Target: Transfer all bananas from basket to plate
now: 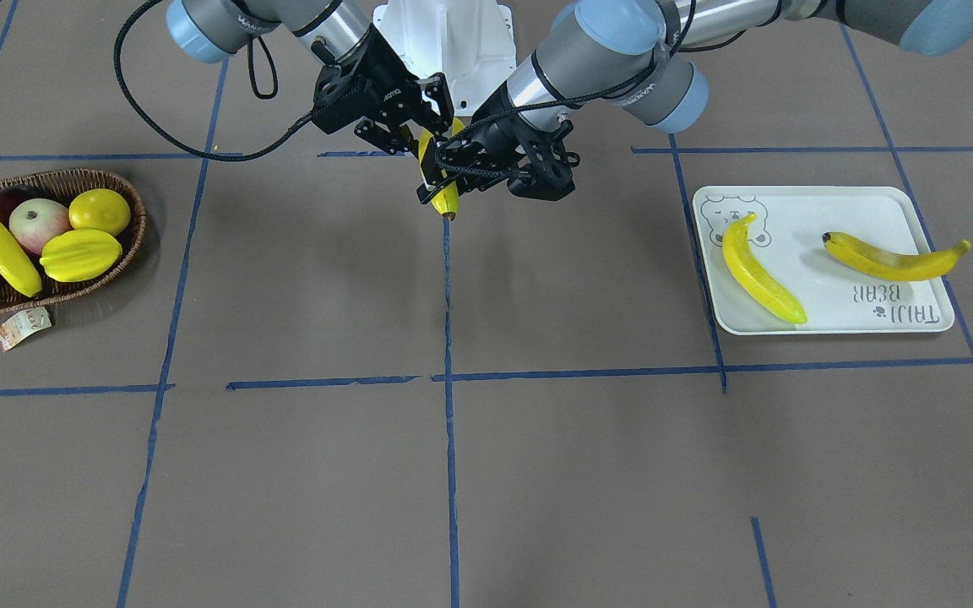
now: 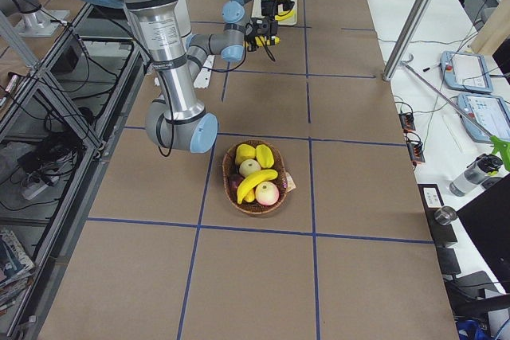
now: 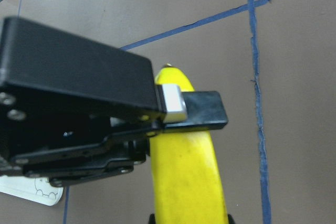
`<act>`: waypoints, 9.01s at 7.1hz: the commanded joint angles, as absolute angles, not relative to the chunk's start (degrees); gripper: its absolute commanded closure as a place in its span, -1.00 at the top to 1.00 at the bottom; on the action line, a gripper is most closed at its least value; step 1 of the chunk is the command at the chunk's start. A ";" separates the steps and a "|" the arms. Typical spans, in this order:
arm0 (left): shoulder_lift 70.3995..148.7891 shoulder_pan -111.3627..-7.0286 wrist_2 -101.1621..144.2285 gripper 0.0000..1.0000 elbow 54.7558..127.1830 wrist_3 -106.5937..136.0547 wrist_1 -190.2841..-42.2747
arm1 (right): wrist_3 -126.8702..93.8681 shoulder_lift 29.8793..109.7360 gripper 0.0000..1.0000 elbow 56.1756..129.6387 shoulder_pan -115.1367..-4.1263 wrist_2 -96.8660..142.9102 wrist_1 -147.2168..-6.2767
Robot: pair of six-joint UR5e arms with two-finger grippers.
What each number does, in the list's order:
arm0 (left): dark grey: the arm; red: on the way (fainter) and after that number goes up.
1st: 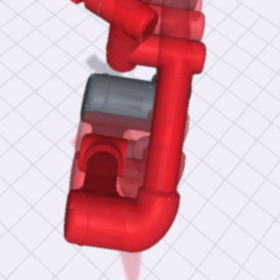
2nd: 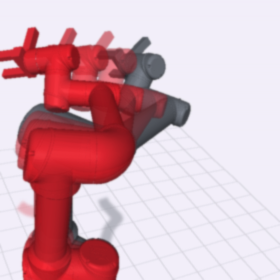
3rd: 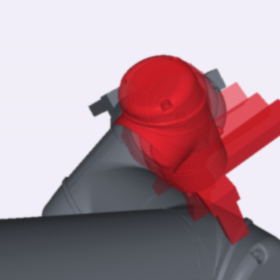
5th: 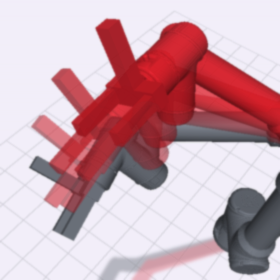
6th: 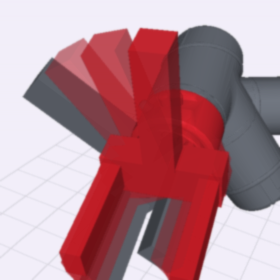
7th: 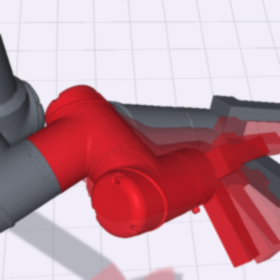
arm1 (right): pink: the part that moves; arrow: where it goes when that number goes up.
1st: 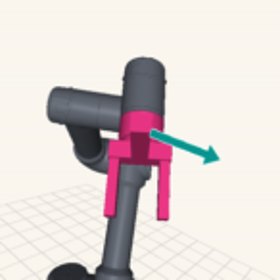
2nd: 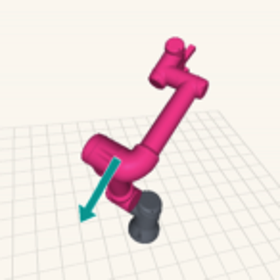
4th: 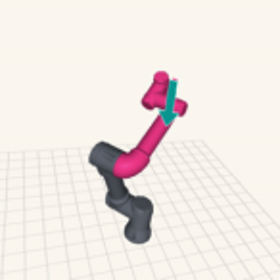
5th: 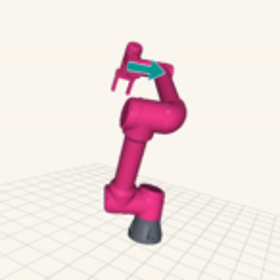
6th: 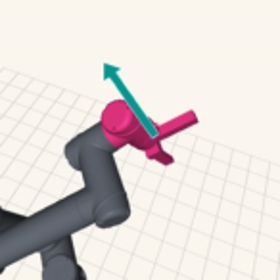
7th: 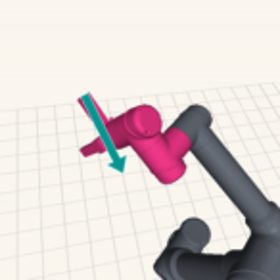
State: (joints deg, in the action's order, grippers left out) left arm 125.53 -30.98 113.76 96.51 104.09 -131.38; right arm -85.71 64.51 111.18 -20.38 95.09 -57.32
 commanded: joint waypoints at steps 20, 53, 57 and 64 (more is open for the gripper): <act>96.79 -52.12 110.04 -1.00 93.53 98.35 -120.67 | -69.26 65.83 0.99 113.20 -42.98 116.28 -93.87; 114.08 -32.61 114.52 0.99 113.55 74.62 -93.87 | -1.76 112.32 0.96 112.76 -55.99 113.55 -67.41; 114.08 -32.61 114.43 0.99 113.55 74.62 -93.95 | -2.46 111.62 0.91 112.15 -51.42 113.29 -67.41; 113.91 -32.61 114.43 0.99 113.55 74.62 -93.96 | -1.76 110.30 -0.64 111.61 -50.88 113.55 -67.41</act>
State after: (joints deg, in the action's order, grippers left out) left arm 113.91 -32.61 114.43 113.55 74.62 -93.95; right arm -1.97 110.53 111.05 -50.50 112.90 -67.43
